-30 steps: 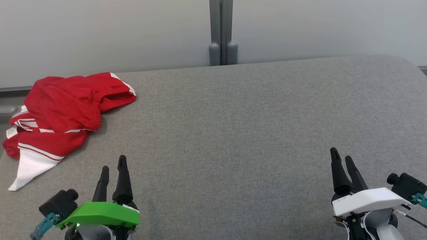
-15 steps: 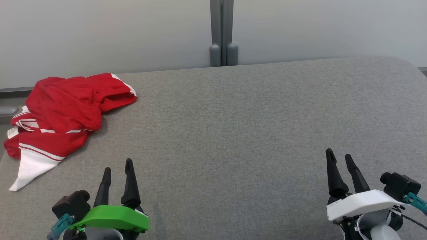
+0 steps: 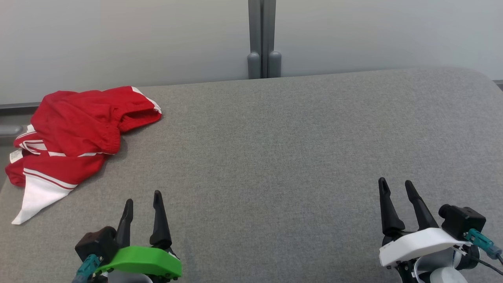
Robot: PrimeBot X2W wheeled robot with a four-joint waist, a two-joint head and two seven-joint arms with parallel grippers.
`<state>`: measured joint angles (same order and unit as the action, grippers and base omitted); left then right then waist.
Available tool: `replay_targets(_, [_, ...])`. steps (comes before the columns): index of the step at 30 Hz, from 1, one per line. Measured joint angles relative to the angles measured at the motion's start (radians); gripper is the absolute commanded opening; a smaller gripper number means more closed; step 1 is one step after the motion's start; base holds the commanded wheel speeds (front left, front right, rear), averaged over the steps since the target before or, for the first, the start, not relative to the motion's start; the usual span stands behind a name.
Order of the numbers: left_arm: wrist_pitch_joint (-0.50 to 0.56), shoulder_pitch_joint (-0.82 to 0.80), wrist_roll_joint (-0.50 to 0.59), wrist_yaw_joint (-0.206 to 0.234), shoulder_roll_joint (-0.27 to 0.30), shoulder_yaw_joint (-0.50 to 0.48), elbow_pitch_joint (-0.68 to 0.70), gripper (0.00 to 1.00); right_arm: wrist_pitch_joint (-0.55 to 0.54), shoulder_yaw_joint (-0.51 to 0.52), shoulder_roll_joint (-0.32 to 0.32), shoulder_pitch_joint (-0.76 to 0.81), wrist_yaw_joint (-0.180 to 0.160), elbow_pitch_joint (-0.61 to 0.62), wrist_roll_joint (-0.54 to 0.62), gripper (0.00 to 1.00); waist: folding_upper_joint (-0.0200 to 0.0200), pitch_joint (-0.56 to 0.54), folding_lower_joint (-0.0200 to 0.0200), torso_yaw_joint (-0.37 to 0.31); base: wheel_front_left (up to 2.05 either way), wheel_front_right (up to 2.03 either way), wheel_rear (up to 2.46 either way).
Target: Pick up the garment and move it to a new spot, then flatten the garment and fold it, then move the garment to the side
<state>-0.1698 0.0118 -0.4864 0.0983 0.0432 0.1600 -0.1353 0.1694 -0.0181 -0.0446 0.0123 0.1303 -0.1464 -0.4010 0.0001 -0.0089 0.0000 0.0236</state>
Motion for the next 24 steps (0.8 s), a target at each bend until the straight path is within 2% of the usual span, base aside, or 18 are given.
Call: replay_targets(24, [-0.053,0.018,0.177,0.007,0.002,0.03,-0.035,1.0,0.053,-0.008,-0.002,0.0,0.0,0.003,0.239,1.0,0.0,-0.003,0.0,0.011,0.0,0.0,0.0])
